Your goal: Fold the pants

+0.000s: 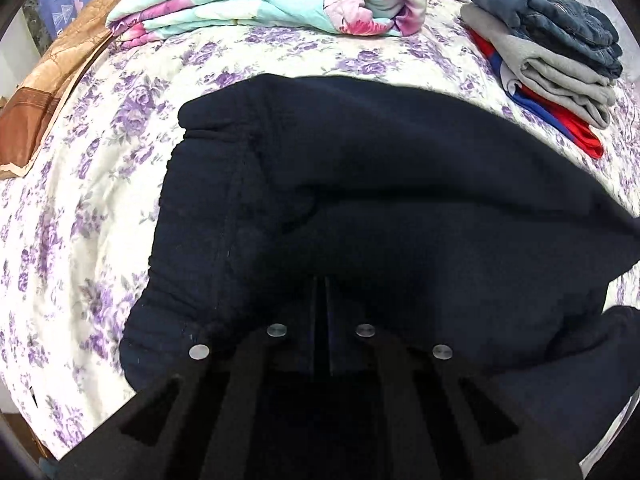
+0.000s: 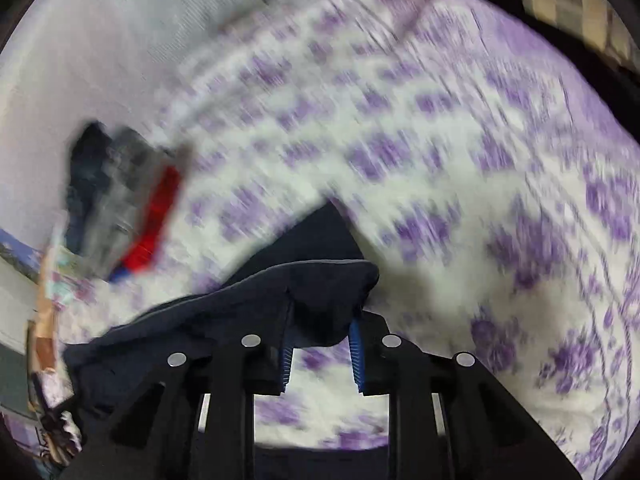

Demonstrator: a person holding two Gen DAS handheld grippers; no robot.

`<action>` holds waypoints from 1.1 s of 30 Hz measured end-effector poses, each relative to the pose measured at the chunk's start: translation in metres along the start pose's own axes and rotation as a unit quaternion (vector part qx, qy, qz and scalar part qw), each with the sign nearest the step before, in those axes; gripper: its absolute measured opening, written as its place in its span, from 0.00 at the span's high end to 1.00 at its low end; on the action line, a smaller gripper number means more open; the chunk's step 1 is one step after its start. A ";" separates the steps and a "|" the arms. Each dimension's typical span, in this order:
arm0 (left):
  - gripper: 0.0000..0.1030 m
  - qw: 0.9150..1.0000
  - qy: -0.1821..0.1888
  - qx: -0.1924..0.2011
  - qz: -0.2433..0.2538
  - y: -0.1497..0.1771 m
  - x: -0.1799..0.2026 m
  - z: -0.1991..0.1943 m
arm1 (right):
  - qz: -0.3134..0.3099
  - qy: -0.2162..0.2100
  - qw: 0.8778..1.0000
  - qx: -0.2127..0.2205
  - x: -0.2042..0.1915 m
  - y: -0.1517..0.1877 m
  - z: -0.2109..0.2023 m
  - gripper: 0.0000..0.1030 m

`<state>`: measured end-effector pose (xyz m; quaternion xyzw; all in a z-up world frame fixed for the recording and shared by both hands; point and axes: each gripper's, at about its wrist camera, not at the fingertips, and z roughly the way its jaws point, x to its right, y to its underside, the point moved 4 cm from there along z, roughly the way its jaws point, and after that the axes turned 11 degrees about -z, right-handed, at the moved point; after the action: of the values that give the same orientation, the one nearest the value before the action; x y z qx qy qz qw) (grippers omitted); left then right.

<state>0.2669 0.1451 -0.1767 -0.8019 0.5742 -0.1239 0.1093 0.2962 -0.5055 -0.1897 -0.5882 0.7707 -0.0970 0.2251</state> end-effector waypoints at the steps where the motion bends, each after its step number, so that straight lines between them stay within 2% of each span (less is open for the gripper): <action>1: 0.97 1.000 -0.003 -0.001 0.001 -0.003 0.003 -0.001 | 0.001 0.007 1.000 -0.012 0.002 0.005 0.016 0.74; 2: 0.98 1.000 -0.007 -0.002 0.003 -0.006 0.005 0.001 | -0.008 0.014 1.000 0.008 0.000 0.003 0.015 0.73; 3: 0.99 1.000 -0.010 -0.004 0.006 -0.006 0.005 0.000 | -0.017 0.021 1.000 0.007 -0.004 0.002 0.013 0.70; 6: 0.98 1.000 -0.002 -0.009 0.017 -0.005 0.005 -0.011 | -0.024 0.042 0.999 -0.017 -0.015 0.000 0.000 0.50; 8: 0.94 1.000 0.025 -0.012 0.009 -0.002 -0.006 -0.025 | -0.044 0.082 0.996 -0.002 -0.023 0.001 -0.022 0.49; 10: 0.84 0.999 0.036 -0.007 0.001 -0.002 -0.018 -0.039 | -0.065 0.105 0.992 0.029 -0.033 0.006 -0.050 0.37; 12: 0.63 0.999 0.040 0.010 0.002 -0.009 -0.031 -0.055 | -0.076 0.094 0.991 0.052 -0.041 0.014 -0.070 0.37; 13: 0.57 0.999 0.037 0.019 0.010 -0.016 -0.034 -0.061 | -0.080 0.085 0.991 0.058 -0.045 0.017 -0.075 0.37; 15: 0.31 0.998 0.042 0.026 0.050 -0.027 -0.030 -0.068 | -0.091 0.069 0.991 0.064 -0.059 0.026 -0.083 0.37; 17: 0.28 0.989 0.062 0.038 0.128 -0.044 -0.020 -0.074 | -0.099 0.057 0.991 0.062 -0.072 0.033 -0.084 0.37; 18: 0.28 0.982 0.070 0.044 0.168 -0.051 -0.014 -0.075 | -0.102 0.050 0.992 0.060 -0.077 0.037 -0.086 0.37; 19: 0.28 0.973 0.073 0.054 0.210 -0.057 -0.007 -0.075 | -0.105 0.041 0.992 0.058 -0.084 0.040 -0.088 0.37; 20: 0.27 0.960 0.073 0.067 0.260 -0.061 0.000 -0.073 | -0.106 0.038 0.992 0.057 -0.090 0.043 -0.089 0.37; 22: 0.25 0.941 0.090 0.053 0.323 -0.069 0.017 -0.059 | -0.111 0.046 0.991 0.057 -0.100 0.048 -0.092 0.37; 23: 0.25 0.935 0.103 0.038 0.337 -0.075 0.023 -0.049 | -0.114 0.053 0.990 0.057 -0.105 0.050 -0.093 0.37; 25: 0.25 0.932 0.121 0.021 0.341 -0.089 0.035 -0.030 | -0.118 0.060 0.990 0.053 -0.113 0.052 -0.092 0.37; 27: 0.26 0.935 0.143 -0.007 0.325 -0.097 0.041 -0.008 | -0.126 0.063 0.989 0.044 -0.122 0.050 -0.087 0.37; 28: 0.31 0.939 0.146 -0.021 0.312 -0.095 0.038 0.000 | -0.130 0.061 0.989 0.041 -0.125 0.049 -0.084 0.37; 29: 0.61 0.945 0.138 -0.028 0.294 -0.093 0.032 0.011 | -0.133 0.058 0.989 0.037 -0.127 0.046 -0.080 0.37; 30: 0.79 0.948 0.139 -0.026 0.286 -0.091 0.027 0.013 | -0.137 0.052 0.989 0.034 -0.128 0.042 -0.077 0.37; 32: 0.94 0.948 0.172 0.002 0.269 -0.093 0.017 0.006 | -0.132 0.037 0.990 0.033 -0.124 0.031 -0.073 0.37; 33: 0.94 0.948 0.188 0.010 0.257 -0.095 0.010 0.001 | -0.122 0.035 0.991 0.034 -0.118 0.025 -0.072 0.37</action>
<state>0.3557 0.1656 -0.1467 -0.5886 0.7694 -0.2456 0.0358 0.2663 -0.3950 -0.1096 -0.6662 0.6968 -0.1702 0.2041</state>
